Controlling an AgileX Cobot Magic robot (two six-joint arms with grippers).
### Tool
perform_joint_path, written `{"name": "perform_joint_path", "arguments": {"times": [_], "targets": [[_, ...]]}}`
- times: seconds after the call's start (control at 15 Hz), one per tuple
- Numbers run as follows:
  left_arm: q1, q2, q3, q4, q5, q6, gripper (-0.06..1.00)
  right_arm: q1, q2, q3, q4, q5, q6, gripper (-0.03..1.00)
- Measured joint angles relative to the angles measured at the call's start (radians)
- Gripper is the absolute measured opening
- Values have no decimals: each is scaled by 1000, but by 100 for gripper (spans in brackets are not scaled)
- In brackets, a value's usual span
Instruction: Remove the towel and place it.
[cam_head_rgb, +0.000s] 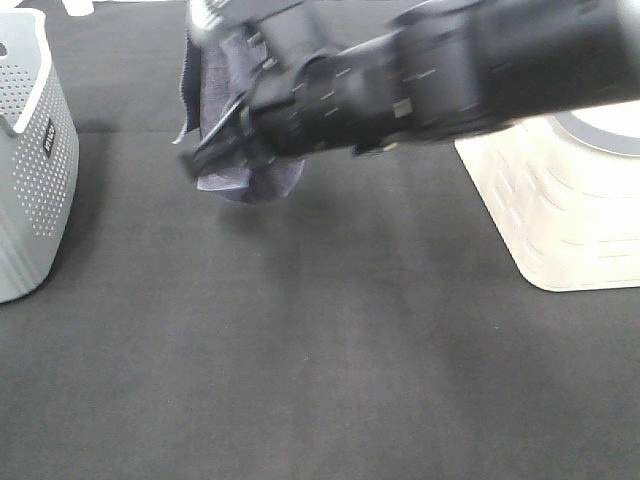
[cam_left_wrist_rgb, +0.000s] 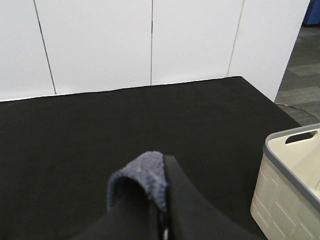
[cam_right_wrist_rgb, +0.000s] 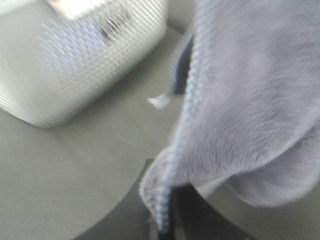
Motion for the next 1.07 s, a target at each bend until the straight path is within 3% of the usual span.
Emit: {"name": "perform_joint_path", "arguments": {"times": [0.13, 0.2, 0.4, 0.53, 0.6, 0.67, 0.8, 1.07], "targets": [[11, -23, 0, -111, -3, 77, 0, -84, -44, 36, -49, 190, 117, 2], [30, -36, 0, -198, -11, 136, 0, -120, -54, 39, -178, 299, 230, 2], [146, -52, 0, -510, -13, 339, 0, -186, -55, -9, -758, 539, 704, 2], [216, -56, 34, -658, -11, 445, 0, -187, -55, -102, -1108, 705, 902, 2], [242, -68, 75, -701, -11, 465, 0, -187, -55, -151, -1240, 791, 962, 2], [266, -127, 204, -729, -63, 469, 0, -187, -55, -250, -1453, 976, 1006, 2], [266, -210, 358, -737, -198, 427, 0, -187, -55, -338, -1614, 1135, 1010, 2], [266, -273, 537, -737, -300, 304, 0, -187, -55, -503, -1828, 1206, 1011, 2]]}}
